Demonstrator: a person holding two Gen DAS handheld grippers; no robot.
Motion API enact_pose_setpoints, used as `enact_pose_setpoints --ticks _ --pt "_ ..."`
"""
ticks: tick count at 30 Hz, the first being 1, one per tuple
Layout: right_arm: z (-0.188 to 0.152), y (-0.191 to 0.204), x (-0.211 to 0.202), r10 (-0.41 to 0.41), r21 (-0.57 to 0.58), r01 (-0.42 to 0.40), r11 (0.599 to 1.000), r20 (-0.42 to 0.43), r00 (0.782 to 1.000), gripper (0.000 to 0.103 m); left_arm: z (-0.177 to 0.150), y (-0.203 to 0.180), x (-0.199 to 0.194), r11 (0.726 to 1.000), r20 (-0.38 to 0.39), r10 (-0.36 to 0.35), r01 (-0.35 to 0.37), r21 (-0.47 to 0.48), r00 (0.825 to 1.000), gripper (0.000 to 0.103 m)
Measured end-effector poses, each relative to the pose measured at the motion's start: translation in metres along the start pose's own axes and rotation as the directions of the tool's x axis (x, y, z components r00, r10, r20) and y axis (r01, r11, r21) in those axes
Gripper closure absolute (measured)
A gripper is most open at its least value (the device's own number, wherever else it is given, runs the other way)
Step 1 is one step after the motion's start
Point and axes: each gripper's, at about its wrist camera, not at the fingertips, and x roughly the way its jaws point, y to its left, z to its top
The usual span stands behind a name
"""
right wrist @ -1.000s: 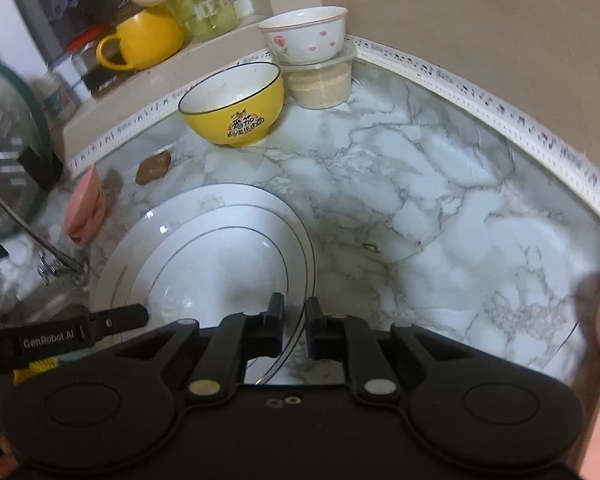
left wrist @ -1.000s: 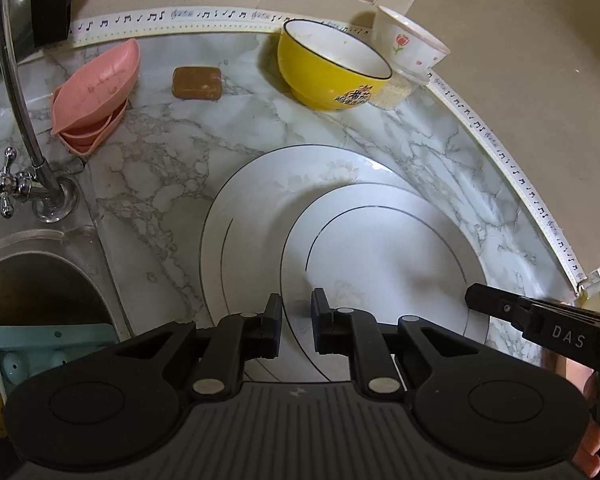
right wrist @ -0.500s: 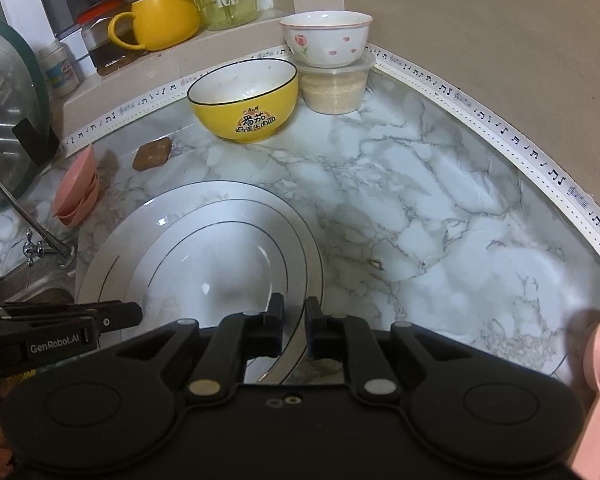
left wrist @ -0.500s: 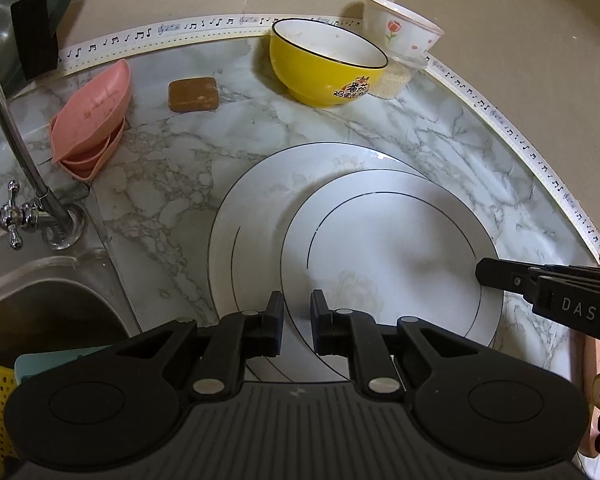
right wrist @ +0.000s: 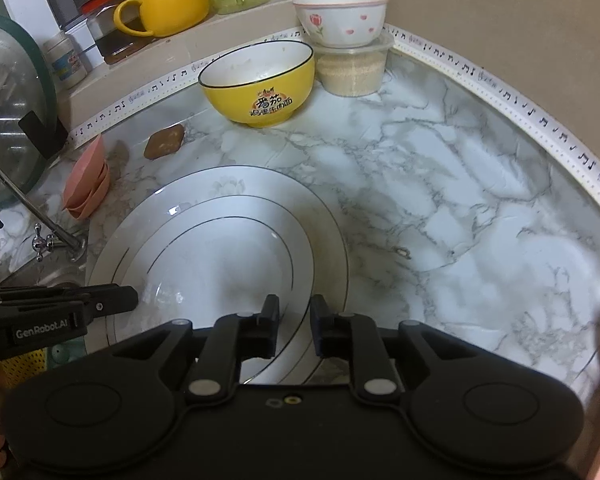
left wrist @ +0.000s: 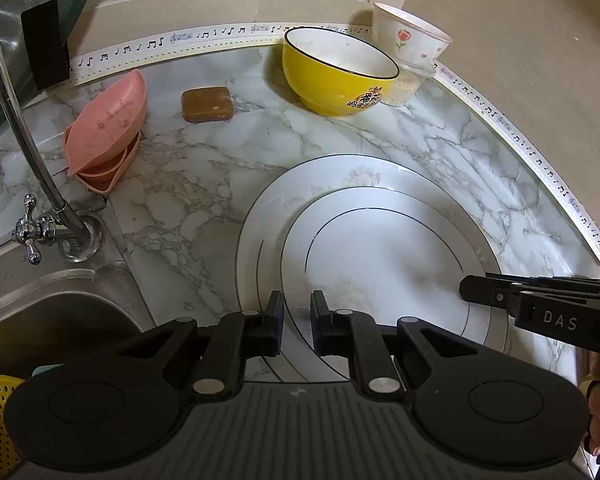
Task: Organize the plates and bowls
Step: 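Lift the flat white plate and lower it into the deep white plate, then open both grippers and withdraw from the stacked plates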
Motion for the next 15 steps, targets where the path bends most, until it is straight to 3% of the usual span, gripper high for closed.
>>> enact_pose_setpoints --ticks 10,15 --pt "0.002 0.003 0.002 -0.009 -0.002 0.009 1.0 -0.019 1.0 0.081 -0.001 0.0 -0.001 1.0 0.002 0.003 -0.003 0.017 1.0 0.09" --pt "0.001 0.013 -0.001 -0.046 -0.068 0.044 0.997 -0.028 0.999 0.079 -0.001 -0.001 -0.001 1.0 0.004 0.005 -0.005 0.02 1.0 0.09"
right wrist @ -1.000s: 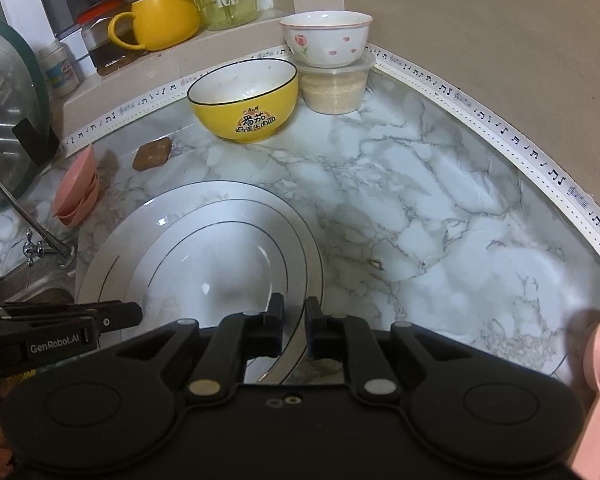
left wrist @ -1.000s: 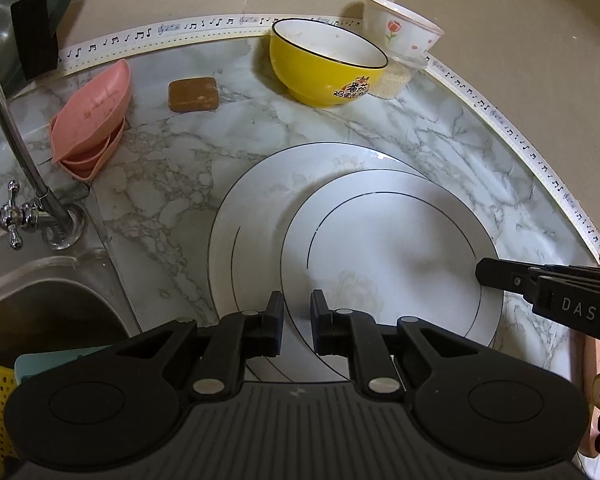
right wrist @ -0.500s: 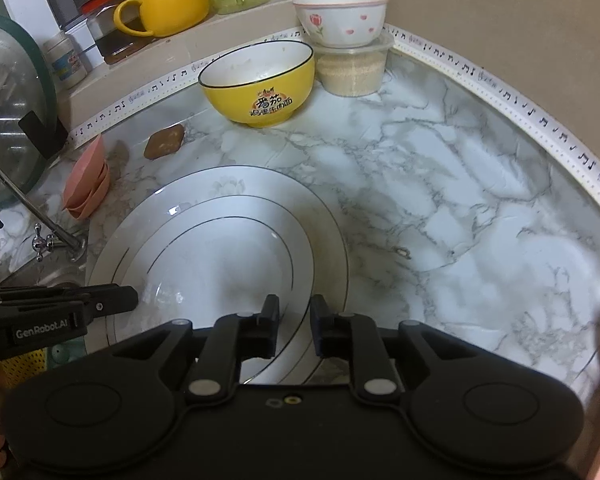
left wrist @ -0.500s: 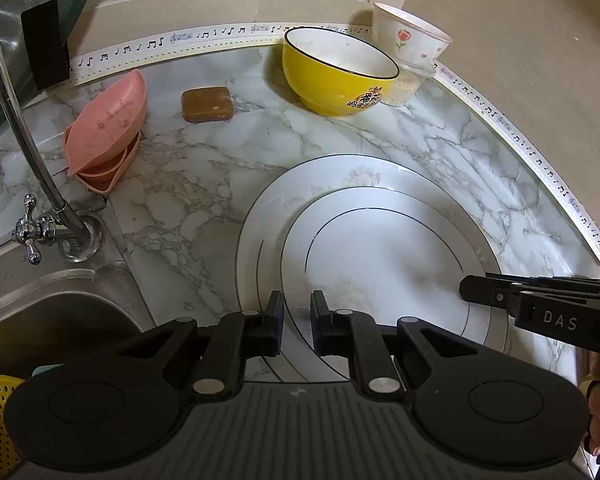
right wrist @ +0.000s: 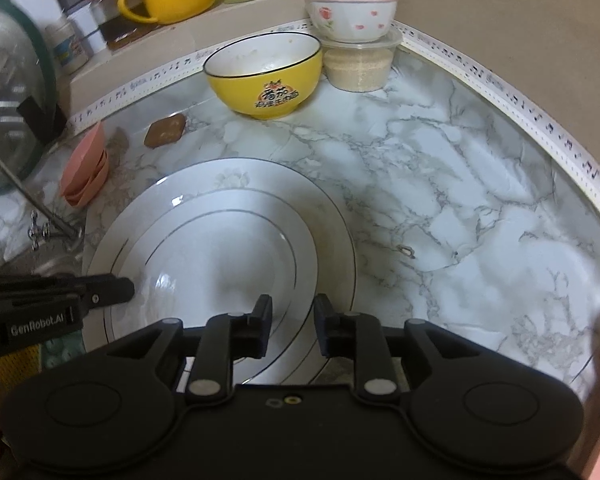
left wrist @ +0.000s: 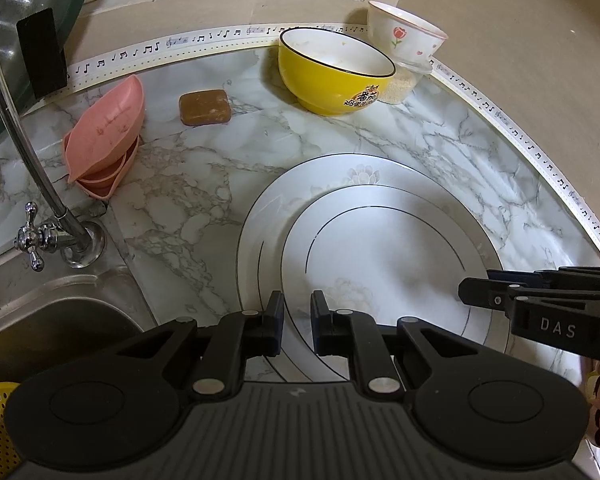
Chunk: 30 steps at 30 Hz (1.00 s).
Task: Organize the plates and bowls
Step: 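Open both grippers and withdraw from the stacked plates, then move both grippers to the rim of the pink bear-shaped plate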
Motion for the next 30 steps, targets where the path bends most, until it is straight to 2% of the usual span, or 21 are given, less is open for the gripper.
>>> enact_pose_setpoints --ticks 4,16,21,25,30 --pt "0.002 0.003 -0.005 -0.015 -0.032 0.015 0.999 0.007 1.0 0.07 -0.001 0.0 0.0 1.0 -0.004 0.0 0.0 -0.002 1.0 0.09" --pt "-0.003 0.0 -0.031 0.025 -0.004 -0.024 1.0 0.073 0.997 0.061 -0.007 -0.009 -0.026 0.999 0.054 0.028 -0.03 0.042 0.998 0.09" --pt "-0.009 0.002 -0.052 0.045 -0.01 -0.044 0.999 0.117 0.992 0.059 -0.009 -0.025 -0.046 0.997 0.095 0.005 -0.012 0.073 0.995 0.09" --pt "-0.015 0.001 -0.072 0.054 -0.009 -0.053 0.999 0.16 0.986 0.047 -0.009 -0.042 -0.06 0.994 0.124 -0.021 0.007 0.108 0.992 0.09" --pt "-0.024 -0.004 -0.097 0.046 0.0 -0.047 0.999 0.214 0.976 0.041 -0.008 -0.064 -0.077 0.988 0.153 -0.073 0.051 0.144 0.986 0.09"
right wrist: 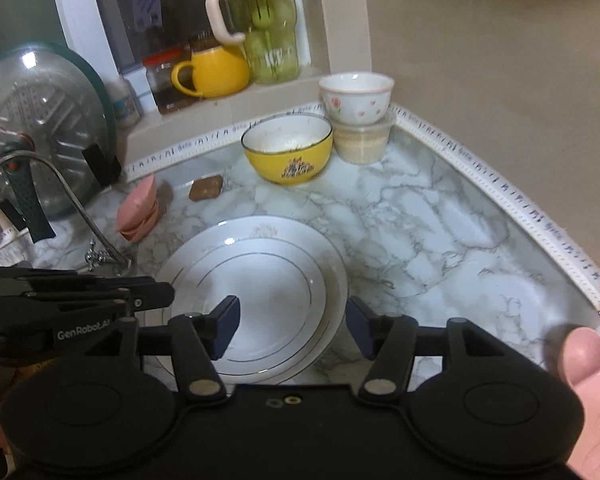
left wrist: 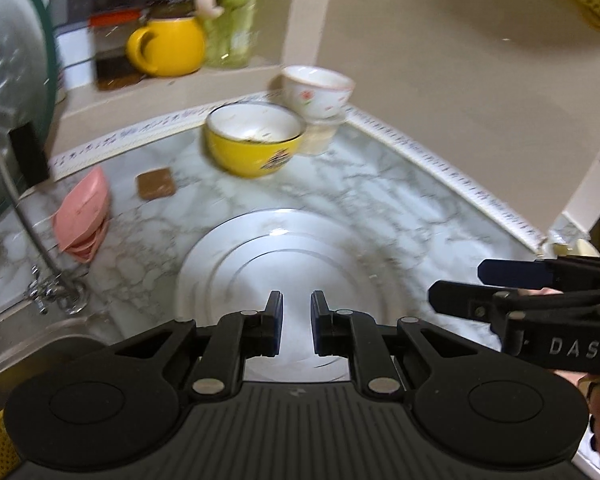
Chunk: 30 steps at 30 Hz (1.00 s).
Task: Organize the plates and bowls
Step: 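Move both grippers to the rim of the pink bear-shaped plate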
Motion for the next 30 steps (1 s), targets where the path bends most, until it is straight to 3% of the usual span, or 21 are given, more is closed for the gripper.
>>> enact_pose_setpoints --ticks 5,9,11,14,17,20,30 --pt "-0.006 -0.01 -0.027 -0.033 0.019 0.032 0.999 0.055 0.998 0.031 0.005 -0.025 -0.011 0.997 0.031 -0.049 0.047 0.057 0.998 0.086" --pt "-0.013 -0.023 -0.05 -0.065 0.053 0.06 0.997 0.091 0.994 0.02 0.008 -0.043 -0.017 0.993 0.06 -0.085 0.08 0.089 0.995 0.053" --pt "-0.017 -0.031 -0.062 -0.087 0.069 0.08 0.994 0.105 0.991 0.017 0.008 -0.055 -0.02 0.99 0.083 -0.098 0.089 0.111 0.992 0.044" --pt "-0.022 -0.04 -0.078 -0.112 0.075 0.103 0.992 0.123 0.986 0.008 0.01 -0.073 -0.019 0.984 0.083 -0.13 0.118 0.135 0.988 0.042" --pt "-0.03 -0.052 -0.092 -0.156 0.066 0.147 0.987 0.148 0.977 0.001 0.008 -0.092 -0.018 0.98 0.097 -0.151 0.136 0.147 0.984 0.028" --pt "-0.039 -0.067 -0.104 -0.194 0.072 0.185 0.98 0.152 0.969 0.001 0.006 -0.112 -0.015 0.977 0.11 -0.169 0.151 0.153 0.979 0.026" --pt "-0.09 -0.142 -0.144 -0.344 0.176 0.322 0.93 0.107 0.933 0.0 -0.012 -0.193 0.009 0.951 0.019 -0.238 0.229 0.207 0.971 0.026"
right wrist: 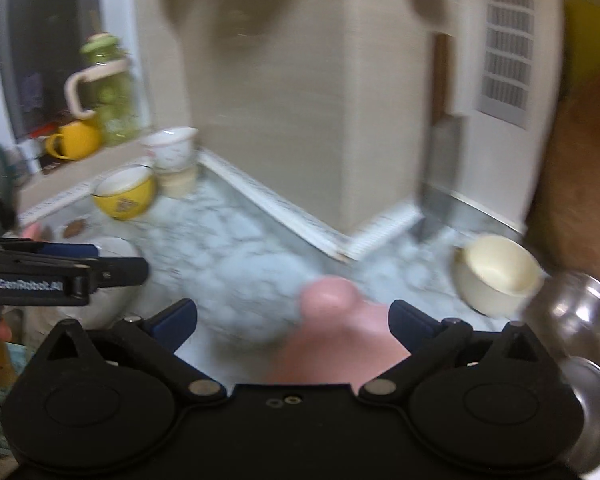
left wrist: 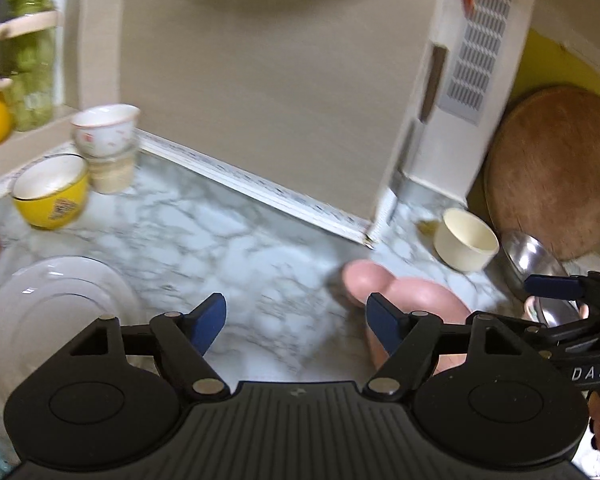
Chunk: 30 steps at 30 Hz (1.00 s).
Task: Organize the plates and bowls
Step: 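Move both grippers to the rim of the pink bear-shaped plate, then close both grippers on the pink plate's rim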
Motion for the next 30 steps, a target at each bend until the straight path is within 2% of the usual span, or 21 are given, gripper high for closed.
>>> enact_pose_setpoints --ticks 7,15,22,26,28,30 --pt "-0.031 -0.05 0.004 -0.069 0.084 0.076 0.994 -0.08 0.994 0.001 -0.015 -0.039 0.042 0.999 -0.076 -0.011 0.015 0.052 0.997 0.026" --pt "-0.053 -0.069 0.022 -0.061 0.142 0.084 0.986 -0.159 0.985 0.005 -0.03 -0.063 0.077 0.995 -0.143 0.012 0.002 0.103 0.99 0.026" --pt "-0.065 -0.078 0.047 -0.061 0.195 0.107 0.975 -0.23 0.971 0.02 -0.037 -0.075 0.096 0.991 -0.189 0.013 0.012 0.135 0.982 0.026" --pt "-0.063 -0.075 0.051 -0.075 0.179 0.118 0.977 -0.227 0.971 0.024 -0.039 -0.08 0.102 0.989 -0.21 0.012 0.02 0.15 0.978 0.028" --pt "-0.06 -0.074 0.052 -0.075 0.177 0.117 0.977 -0.227 0.971 0.027 -0.04 -0.081 0.105 0.987 -0.224 0.011 0.025 0.157 0.975 0.037" --pt "-0.059 -0.072 0.055 -0.077 0.167 0.117 0.979 -0.229 0.97 0.031 -0.04 -0.081 0.107 0.988 -0.236 0.008 0.029 0.154 0.972 0.04"
